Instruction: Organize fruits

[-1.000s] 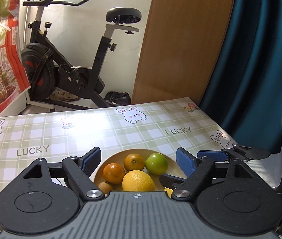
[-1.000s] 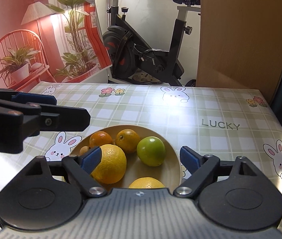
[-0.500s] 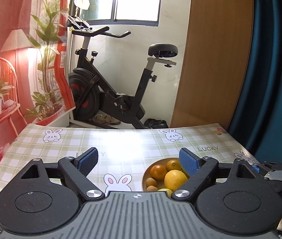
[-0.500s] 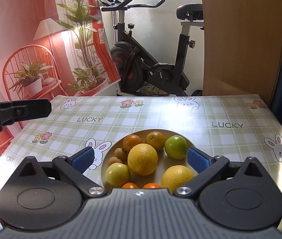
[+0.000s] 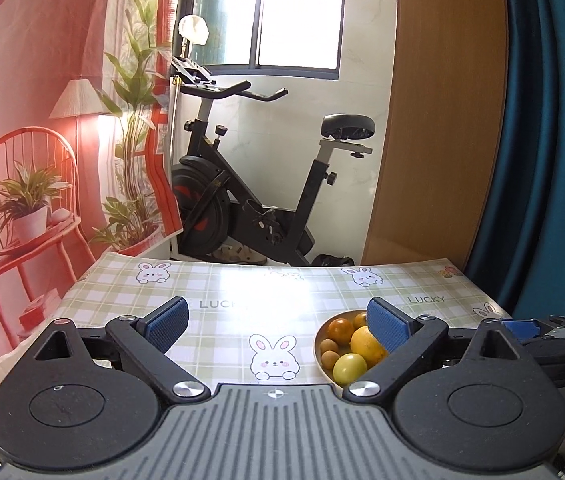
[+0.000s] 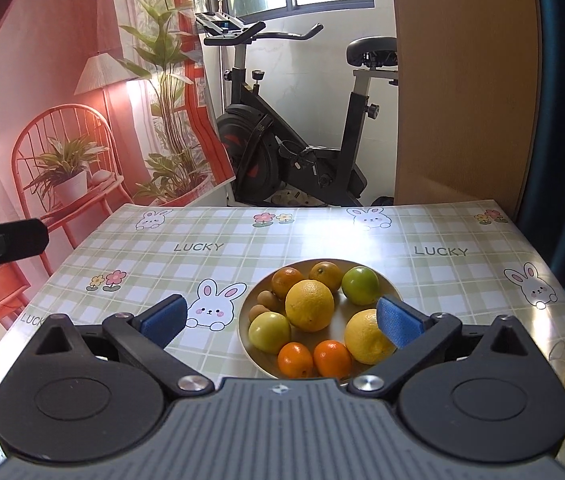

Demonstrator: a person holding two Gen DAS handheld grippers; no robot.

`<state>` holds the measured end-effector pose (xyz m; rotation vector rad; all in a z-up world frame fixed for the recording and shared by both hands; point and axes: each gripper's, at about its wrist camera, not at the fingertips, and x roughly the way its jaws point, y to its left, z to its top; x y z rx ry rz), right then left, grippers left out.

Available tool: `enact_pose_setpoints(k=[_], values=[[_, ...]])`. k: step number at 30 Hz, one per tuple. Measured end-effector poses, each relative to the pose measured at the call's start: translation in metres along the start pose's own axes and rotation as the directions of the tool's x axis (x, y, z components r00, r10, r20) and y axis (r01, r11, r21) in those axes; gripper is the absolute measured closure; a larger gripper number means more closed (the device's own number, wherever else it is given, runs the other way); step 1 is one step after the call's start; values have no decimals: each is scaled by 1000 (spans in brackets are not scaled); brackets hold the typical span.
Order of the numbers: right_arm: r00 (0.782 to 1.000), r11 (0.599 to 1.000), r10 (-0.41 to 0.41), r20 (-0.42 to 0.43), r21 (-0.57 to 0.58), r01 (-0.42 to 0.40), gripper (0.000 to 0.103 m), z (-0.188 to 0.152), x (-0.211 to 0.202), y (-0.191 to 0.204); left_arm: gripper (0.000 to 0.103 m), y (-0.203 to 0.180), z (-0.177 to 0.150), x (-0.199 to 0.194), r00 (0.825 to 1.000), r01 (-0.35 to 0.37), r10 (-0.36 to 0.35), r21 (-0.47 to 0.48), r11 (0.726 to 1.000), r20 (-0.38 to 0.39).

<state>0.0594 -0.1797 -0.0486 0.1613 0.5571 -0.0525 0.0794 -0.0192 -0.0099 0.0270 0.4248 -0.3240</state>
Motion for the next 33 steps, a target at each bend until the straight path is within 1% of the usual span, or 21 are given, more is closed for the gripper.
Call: enact_pose_setpoints(k=[3,5,12,18,25,33], values=[[1000,1000,9,9,4,-9,0,-5,-10,4,6,0,0,-13,1000,-18,19,-14,1000,10],[1000,1000,11,17,-2,-11,0,-9,-17,7,6,0,-2,-20,1000,-11,12,-23,1000,13],[999,1000,10,50,-26,-8,0,-18,-39,17,6,-11,-6,-38,998,-48,46,24,999,52],[997,999,3,76,-35,0,0,-20,-48,17,6,-12,-11,-43,996,-65,63,19,998,69],[997,999,9,71,-35,-6,0,-21,-47,17,5,-12,-13,-44,994,-92,91,10,996,64],[997,1000,2,78,-31,0,0,-22,-47,16,5,-16,-16,-42,994,-107,106,30,994,40]])
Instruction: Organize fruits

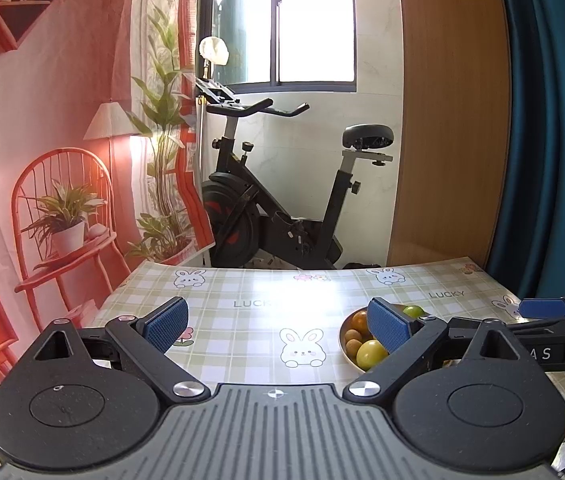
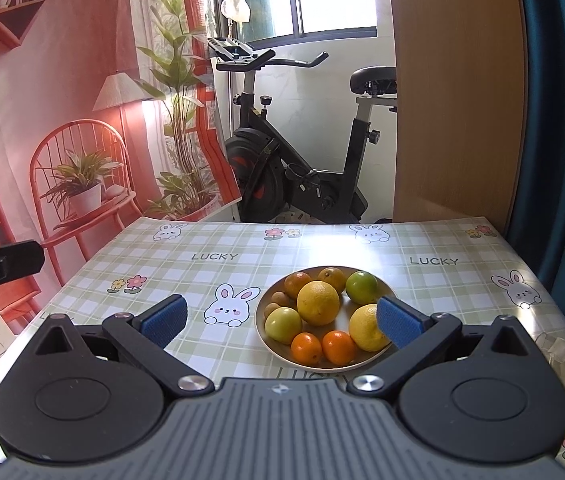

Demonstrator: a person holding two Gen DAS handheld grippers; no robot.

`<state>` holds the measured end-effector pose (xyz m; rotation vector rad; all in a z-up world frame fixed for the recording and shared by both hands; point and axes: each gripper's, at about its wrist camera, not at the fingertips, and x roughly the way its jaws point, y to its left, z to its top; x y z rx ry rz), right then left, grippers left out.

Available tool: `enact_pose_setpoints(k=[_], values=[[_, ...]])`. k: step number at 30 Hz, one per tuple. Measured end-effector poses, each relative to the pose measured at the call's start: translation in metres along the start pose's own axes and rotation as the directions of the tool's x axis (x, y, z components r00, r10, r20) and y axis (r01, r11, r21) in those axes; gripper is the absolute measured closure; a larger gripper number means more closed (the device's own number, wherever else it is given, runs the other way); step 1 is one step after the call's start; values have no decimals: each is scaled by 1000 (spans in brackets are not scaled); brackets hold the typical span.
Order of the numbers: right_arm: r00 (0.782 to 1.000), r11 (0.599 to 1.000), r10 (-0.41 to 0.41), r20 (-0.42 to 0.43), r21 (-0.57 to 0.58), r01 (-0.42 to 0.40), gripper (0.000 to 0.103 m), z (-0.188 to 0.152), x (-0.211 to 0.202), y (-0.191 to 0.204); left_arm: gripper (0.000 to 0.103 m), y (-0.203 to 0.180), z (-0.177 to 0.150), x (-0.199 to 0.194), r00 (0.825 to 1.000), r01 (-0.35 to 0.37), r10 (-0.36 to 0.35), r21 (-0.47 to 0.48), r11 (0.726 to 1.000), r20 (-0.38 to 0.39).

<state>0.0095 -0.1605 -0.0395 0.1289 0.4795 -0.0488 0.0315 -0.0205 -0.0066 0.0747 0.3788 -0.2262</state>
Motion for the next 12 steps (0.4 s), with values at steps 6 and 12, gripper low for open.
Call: enact_pose_setpoints(k=[6,12], values=[[1000,1000,-4,11,0,4,0,1,-3,-1,5,3,0,-1,1000,-13,13,-10,1000,-10],[1000,1000,-4,12,-2,4,0,1,-3,-1,5,3,1,-2,1000,-8,8,-8,1000,-10]])
